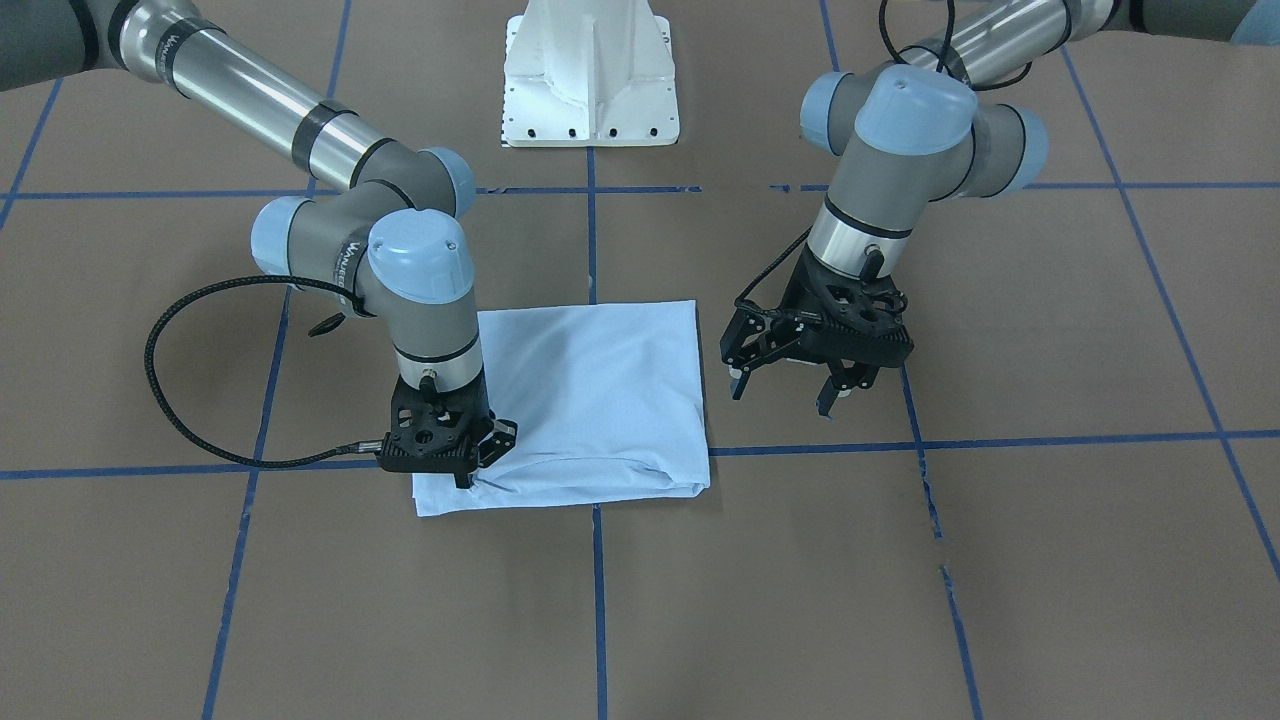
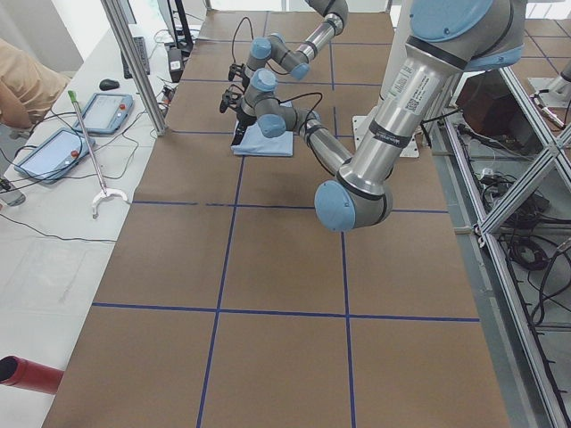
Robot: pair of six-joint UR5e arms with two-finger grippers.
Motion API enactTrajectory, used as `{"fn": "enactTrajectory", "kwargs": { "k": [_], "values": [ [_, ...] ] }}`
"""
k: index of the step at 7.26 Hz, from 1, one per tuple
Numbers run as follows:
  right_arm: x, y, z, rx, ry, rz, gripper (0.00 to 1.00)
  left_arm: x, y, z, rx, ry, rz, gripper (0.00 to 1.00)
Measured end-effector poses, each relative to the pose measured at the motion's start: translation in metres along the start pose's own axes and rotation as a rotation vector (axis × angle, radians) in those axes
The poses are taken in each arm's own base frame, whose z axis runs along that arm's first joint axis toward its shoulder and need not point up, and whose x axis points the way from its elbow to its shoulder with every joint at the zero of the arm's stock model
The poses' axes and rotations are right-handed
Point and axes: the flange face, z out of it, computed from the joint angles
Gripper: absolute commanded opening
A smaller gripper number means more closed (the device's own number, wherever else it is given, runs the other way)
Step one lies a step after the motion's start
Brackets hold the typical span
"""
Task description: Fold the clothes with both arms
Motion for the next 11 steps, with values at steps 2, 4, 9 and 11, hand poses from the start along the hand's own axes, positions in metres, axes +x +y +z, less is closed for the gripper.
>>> {"fn": "enactTrajectory", "kwargs": {
  "k": [2, 4, 9, 11],
  "values": [
    [0.013, -0.009, 0.001, 0.011, 0.012, -0.012, 1.00, 0.000, 0.000, 0.000, -0.001, 0.001, 0.002, 1.00],
    [0.044, -0.051, -0.016, -0.033, -0.020, 0.027, 1.00, -0.004, 0.001, 0.000, -0.007, -0.007, 0.010, 1.00],
    [0.369, -0.144, -0.121, -0.181, -0.021, -0.158, 1.00, -0.081, -0.019, -0.118, -0.084, -0.136, 0.242, 1.00],
    [0.514, -0.111, -0.165, -0.261, 0.037, -0.212, 1.00, -0.181, -0.021, -0.180, -0.139, -0.180, 0.357, 1.00]
  ]
}}
